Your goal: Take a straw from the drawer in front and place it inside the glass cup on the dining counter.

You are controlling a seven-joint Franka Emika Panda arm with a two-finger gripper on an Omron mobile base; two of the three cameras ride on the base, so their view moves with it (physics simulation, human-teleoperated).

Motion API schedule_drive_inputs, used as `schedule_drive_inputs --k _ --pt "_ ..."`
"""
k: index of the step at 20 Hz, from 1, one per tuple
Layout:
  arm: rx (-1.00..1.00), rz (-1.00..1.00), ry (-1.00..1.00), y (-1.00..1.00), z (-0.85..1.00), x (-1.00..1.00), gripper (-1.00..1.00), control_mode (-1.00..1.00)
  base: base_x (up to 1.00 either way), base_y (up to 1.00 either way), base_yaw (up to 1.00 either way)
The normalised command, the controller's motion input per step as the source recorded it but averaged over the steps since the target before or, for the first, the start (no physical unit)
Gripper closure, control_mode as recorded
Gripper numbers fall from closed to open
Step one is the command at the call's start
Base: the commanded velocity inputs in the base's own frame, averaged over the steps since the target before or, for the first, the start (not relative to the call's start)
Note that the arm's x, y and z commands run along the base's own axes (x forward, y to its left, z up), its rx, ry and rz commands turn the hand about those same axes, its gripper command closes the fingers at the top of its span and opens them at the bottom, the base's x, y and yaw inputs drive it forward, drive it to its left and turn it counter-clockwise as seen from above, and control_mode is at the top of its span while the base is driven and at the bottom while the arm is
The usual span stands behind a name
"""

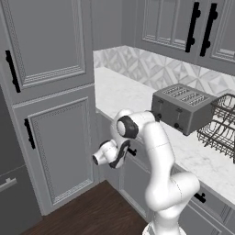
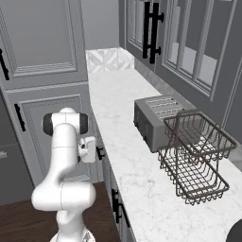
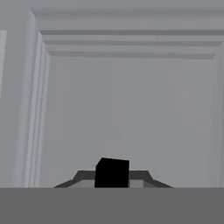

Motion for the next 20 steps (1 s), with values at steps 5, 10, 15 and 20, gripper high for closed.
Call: schedule_drive_inputs --k 5,10,15,20 --pt "0.0 0.0 0.0 0.8 0.0 -0.56 1.0 -1.0 0.0 0.0 0.0" --pt "0.0 0.0 0.0 1.0 0.06 -0.63 1.0 -1.0 0.0 0.0 0.0" --pt "0.0 0.0 0.0 1.0 0.17 -0.58 1.0 -1.0 0.0 0.0 0.0" --pt "0.01 0.0 0.03 0.98 0.23 -0.49 -1.0 -1.0 0.0 0.0 0.0"
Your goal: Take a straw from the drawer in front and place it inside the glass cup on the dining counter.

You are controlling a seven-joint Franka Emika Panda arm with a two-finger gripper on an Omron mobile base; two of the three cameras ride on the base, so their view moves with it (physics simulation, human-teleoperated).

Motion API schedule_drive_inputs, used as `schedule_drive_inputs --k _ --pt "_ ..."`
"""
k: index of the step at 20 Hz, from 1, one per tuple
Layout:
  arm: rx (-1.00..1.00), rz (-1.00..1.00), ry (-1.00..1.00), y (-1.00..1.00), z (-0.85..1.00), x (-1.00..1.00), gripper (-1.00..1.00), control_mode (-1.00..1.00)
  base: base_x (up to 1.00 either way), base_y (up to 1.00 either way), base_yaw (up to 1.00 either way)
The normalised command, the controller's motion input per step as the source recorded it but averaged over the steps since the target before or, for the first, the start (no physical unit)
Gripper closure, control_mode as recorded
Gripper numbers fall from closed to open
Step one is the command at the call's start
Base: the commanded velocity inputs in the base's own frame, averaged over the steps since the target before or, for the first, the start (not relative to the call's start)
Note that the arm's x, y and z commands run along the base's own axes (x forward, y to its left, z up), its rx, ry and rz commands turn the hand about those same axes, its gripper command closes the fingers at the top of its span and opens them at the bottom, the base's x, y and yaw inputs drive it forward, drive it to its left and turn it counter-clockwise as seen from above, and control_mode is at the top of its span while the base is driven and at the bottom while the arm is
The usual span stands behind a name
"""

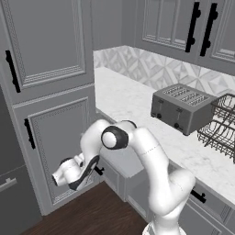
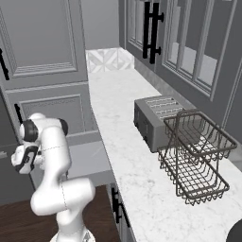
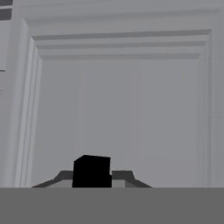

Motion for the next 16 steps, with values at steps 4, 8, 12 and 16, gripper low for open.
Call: schedule_drive_inputs --k 4,8,12,16 --pt "0.21 0.0 0.1 0.26 0.54 -0.43 -1.0 -1.0 0.0 0.0 0.0" --pt "0.41 0.0 0.19 0.0 0.82 -0.51 -1.0 -1.0 0.0 0.0 0.0" --pt "0.47 0.0 0.27 -0.01 0.78 -0.49 -1.0 -1.0 0.0 0.0 0.0" --pt "0.5 0.0 0.34 0.0 0.57 -0.42 -1.0 -1.0 0.0 0.0 0.0"
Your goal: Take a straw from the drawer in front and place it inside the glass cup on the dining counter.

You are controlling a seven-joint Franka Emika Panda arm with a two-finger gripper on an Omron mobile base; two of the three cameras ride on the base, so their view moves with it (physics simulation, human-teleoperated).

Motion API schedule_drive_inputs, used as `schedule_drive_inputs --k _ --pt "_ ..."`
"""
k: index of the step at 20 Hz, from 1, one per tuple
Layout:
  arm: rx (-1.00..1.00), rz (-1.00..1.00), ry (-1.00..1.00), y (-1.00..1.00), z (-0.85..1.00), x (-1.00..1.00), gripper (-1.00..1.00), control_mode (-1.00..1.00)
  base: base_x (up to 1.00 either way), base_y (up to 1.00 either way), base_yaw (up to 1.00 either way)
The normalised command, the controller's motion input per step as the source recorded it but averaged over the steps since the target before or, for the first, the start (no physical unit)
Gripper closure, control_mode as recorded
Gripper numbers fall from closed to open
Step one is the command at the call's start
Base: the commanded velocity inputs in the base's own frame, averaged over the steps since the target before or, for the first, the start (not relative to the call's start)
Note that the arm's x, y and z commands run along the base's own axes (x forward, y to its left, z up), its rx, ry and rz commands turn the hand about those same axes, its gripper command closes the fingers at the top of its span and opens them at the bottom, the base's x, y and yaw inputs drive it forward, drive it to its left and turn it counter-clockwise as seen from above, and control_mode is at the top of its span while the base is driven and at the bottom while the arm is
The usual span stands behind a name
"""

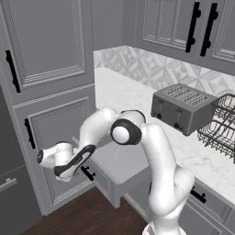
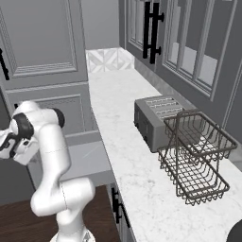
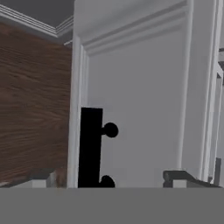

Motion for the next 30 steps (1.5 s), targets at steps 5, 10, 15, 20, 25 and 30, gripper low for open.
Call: schedule_drive_inputs --k 5,10,15,20,25,30 --pt "0.46 0.0 0.18 -0.15 0.9 -0.55 -1.0 -1.0 0.0 0.0 0.0" --pt "0.29 0.0 0.0 -0.79 1.0 -0.15 -1.0 -1.0 0.0 0.0 0.0" --pt "0.22 0.0 0.06 -0.86 0.47 0.58 -1.0 -1.0 0.0 0.0 0.0" --pt "0.11 0.01 0.11 -0.49 -0.24 0.74 -1.0 -1.0 0.0 0.0 0.0" --pt "0.06 0.07 0.01 -0.06 -0.67 0.54 -1.0 -1.0 0.0 0.0 0.0" --pt "0.08 0.09 0.0 0.0 -0.66 0.21 -1.0 -1.0 0.0 0.0 0.0"
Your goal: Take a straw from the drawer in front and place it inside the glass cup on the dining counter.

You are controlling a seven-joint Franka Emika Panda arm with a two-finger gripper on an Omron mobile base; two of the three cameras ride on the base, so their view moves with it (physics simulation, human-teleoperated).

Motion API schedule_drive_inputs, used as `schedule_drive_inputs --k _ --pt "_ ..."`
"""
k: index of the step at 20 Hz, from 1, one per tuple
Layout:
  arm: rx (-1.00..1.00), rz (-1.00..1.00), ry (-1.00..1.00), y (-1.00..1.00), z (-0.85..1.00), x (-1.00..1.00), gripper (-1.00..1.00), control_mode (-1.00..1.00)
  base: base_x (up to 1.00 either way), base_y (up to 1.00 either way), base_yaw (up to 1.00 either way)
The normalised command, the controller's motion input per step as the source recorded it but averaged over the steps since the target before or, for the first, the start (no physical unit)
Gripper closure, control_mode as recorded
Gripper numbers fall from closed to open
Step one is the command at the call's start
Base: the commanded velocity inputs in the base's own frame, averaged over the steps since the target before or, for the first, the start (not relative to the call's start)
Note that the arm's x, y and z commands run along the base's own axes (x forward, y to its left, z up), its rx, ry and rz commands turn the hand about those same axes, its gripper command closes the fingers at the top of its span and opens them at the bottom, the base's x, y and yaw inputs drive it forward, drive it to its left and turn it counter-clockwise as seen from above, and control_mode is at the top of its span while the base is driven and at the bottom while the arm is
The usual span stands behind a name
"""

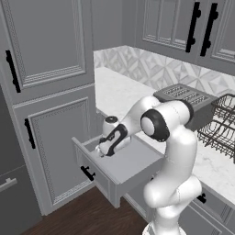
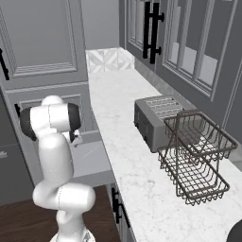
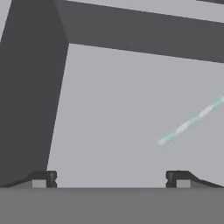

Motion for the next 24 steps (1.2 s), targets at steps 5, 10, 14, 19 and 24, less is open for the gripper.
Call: schedule_drive_inputs --k 5,10,14,19,24 --pt "0.1 0.09 0.0 0.03 -0.52 0.02 -1.0 -1.0 0.0 0.0 0.0" --pt "0.08 0.06 0.0 0.53 -0.12 -0.25 -1.0 -1.0 0.0 0.0 0.0" --pt "0.04 0.0 0.05 0.96 0.0 -0.5 -1.0 -1.0 0.0 0.0 0.0" --pt "0.04 -0.04 0.08 1.0 0.19 -0.55 -1.0 -1.0 0.0 0.0 0.0" --pt "0.04 -0.29 0.02 0.23 0.51 -0.07 -1.0 -1.0 0.0 0.0 0.0"
